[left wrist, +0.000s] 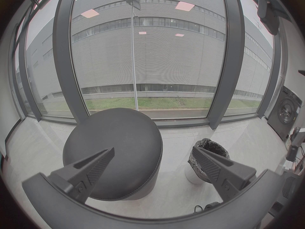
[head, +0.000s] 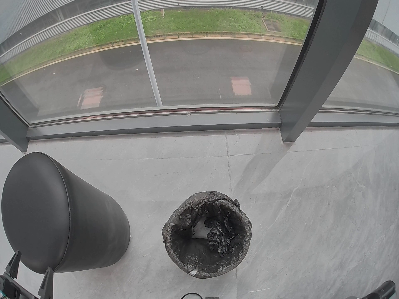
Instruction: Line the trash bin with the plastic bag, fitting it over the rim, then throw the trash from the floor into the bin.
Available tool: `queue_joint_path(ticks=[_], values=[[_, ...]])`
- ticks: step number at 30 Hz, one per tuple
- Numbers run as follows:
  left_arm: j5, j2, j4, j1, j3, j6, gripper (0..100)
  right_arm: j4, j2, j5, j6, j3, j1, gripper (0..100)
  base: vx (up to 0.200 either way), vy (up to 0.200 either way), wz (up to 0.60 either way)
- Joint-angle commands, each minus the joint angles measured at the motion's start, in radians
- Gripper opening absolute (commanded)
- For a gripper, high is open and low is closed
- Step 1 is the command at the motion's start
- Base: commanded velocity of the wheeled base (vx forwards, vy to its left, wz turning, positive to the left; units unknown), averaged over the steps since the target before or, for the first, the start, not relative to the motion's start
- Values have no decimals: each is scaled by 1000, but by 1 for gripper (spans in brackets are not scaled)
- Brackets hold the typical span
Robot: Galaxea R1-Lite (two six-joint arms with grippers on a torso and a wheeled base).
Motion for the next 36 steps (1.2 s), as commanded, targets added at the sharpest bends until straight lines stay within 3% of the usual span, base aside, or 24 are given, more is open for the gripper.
queue_joint_path(ticks=[1, 5, 7, 14, 15, 21, 29, 36], values=[[0, -15, 0, -1, 18, 0, 100, -21, -90, 9, -1, 73, 45, 0, 0, 0, 0], [1, -15, 0, 0, 18, 0, 100, -113, -96, 8, 36, 152, 41, 0, 0, 0, 0], [0, -15, 0, 0, 18, 0, 100, -147, -96, 17, 110, 195, 41, 0, 0, 0, 0], [0, -15, 0, 0, 18, 0, 100, -348, -96, 23, 246, 514, 41, 0, 0, 0, 0], [0, -15, 1, 0, 18, 0, 100, -463, -96, 23, 262, 638, 41, 0, 0, 0, 0], [0, -15, 0, 0, 18, 0, 100, -813, -96, 37, 257, 1003, 41, 0, 0, 0, 0], [1, -15, 0, 0, 18, 0, 100, -857, -96, 48, 269, 1120, 41, 0, 0, 0, 0], [0, -15, 0, 0, 18, 0, 100, -791, -96, 49, 328, 1132, 41, 0, 0, 0, 0]])
